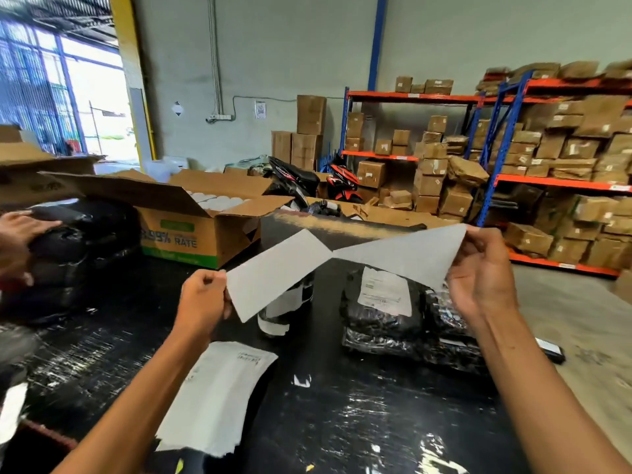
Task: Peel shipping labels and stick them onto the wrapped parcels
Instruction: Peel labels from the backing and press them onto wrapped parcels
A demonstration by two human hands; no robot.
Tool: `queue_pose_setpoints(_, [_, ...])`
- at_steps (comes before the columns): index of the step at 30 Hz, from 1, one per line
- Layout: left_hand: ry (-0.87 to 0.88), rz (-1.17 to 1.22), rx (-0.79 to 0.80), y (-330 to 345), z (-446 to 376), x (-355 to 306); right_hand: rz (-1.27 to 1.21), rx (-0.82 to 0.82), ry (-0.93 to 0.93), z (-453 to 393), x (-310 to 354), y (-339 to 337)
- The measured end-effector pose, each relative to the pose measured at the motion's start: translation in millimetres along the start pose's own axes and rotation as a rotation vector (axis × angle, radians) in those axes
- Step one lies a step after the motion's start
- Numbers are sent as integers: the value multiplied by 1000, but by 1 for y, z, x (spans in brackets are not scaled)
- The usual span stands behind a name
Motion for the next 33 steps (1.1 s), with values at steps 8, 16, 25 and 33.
queue_pose_setpoints(8, [243,97,-15,-2,-16,-29,638,204,168,26,-51,6])
queue_pose_setpoints(16, [353,175,249,11,4,-28,1135,659,626,90,-172,12])
queue_pose_setpoints(25, [465,97,307,19,18,-11,1414,558,371,126,-221,13])
queue_pose_setpoints(33, [794,40,503,43,39,5,373,-51,300,111,-138,15])
Point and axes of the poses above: each hand's wrist, its own z-axis away from the middle knuckle, its own y-axis out of the palm, x = y × z, the point moved 3 cm from there along -z, towards the middle knuckle, and after that the axes turned 2 degrees about -x, right-handed, at the moved point
